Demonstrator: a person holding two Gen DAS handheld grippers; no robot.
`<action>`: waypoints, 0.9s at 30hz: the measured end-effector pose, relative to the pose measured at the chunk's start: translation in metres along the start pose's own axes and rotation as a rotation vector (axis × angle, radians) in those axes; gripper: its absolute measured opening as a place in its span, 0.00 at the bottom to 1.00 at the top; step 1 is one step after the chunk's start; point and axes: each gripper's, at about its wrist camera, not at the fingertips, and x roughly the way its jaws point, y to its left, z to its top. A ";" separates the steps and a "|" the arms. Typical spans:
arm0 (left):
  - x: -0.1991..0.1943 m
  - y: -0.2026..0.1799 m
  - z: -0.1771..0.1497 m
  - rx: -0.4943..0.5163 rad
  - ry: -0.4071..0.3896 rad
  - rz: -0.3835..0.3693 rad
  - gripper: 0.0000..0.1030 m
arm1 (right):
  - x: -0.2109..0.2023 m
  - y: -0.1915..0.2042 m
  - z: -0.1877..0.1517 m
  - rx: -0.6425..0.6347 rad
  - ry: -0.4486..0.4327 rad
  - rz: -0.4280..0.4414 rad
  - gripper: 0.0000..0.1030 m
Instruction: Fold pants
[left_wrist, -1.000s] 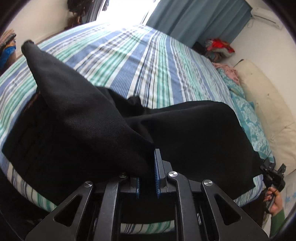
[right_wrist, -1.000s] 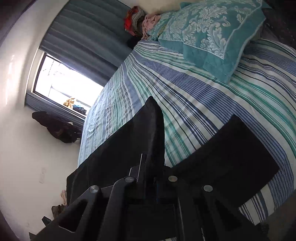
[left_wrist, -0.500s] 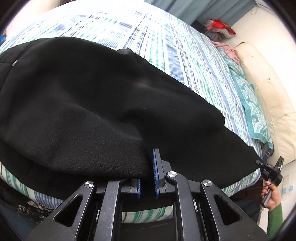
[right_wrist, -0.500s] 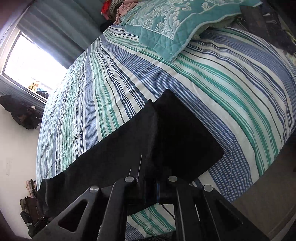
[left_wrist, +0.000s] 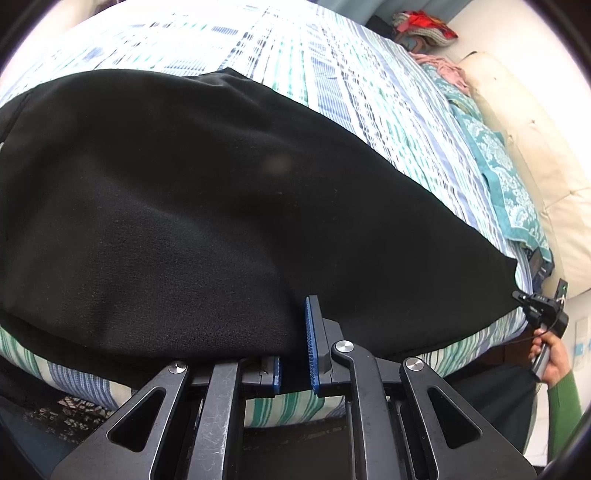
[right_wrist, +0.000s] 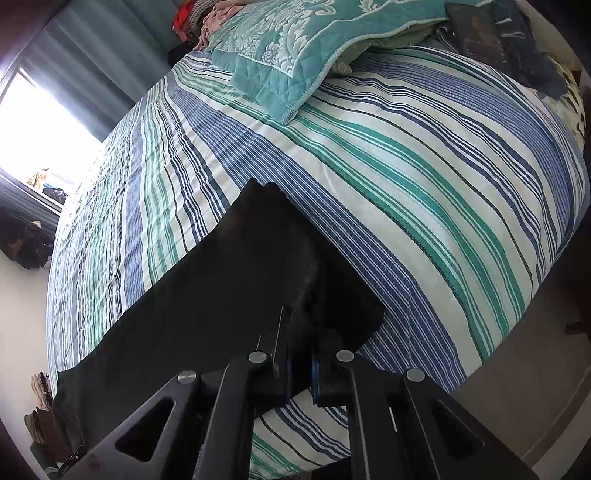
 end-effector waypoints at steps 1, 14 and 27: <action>0.000 -0.001 0.000 0.005 0.001 0.004 0.08 | 0.000 0.000 0.000 0.003 0.001 -0.002 0.07; 0.010 -0.029 -0.003 0.040 0.054 0.059 0.10 | 0.001 -0.002 0.000 0.017 -0.007 -0.020 0.07; -0.100 0.026 0.020 0.016 -0.081 0.063 0.72 | -0.059 0.005 -0.012 0.041 -0.132 0.007 0.93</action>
